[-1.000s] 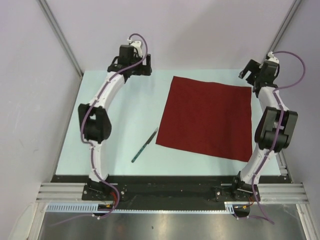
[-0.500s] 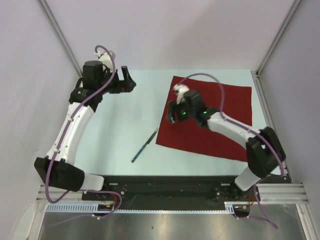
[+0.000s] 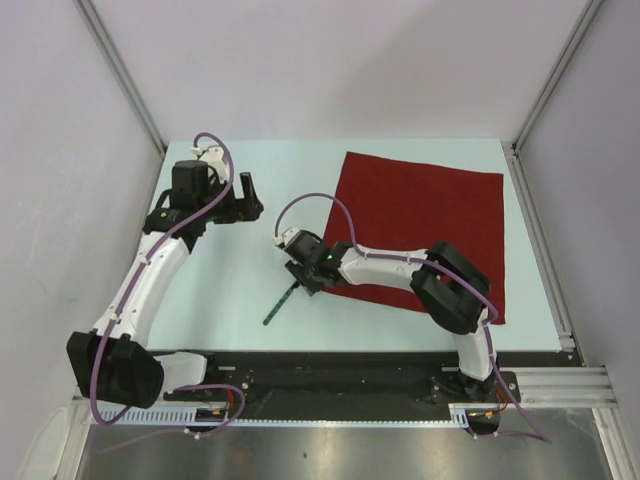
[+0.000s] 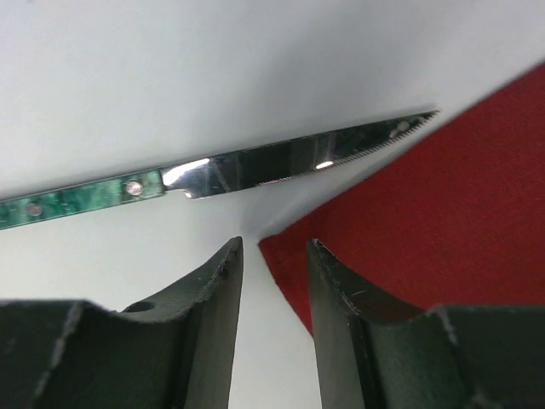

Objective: Fold the napkin, place the utensils inside, and roll it up
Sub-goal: Fold the napkin

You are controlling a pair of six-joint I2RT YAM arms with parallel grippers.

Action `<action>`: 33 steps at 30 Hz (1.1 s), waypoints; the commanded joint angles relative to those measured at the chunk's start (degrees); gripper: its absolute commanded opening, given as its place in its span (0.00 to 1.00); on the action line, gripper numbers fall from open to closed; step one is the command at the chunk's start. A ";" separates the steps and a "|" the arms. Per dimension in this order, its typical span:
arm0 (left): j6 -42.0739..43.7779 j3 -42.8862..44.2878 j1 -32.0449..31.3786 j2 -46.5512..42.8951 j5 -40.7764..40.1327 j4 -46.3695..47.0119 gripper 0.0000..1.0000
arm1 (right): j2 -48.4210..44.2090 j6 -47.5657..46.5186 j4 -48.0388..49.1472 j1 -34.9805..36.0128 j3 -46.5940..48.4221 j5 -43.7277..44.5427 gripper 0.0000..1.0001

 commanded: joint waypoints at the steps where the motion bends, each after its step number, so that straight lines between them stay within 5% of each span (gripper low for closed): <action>1: 1.22 -0.84 1.02 -3.78 -0.95 3.36 1.00 | -0.48 0.33 -2.47 -0.65 1.24 4.54 0.40; 33: -0.27 -2.16 1.90 -3.08 3.53 4.42 1.00 | 1.09 -0.99 1.93 0.58 -0.69 0.49 0.33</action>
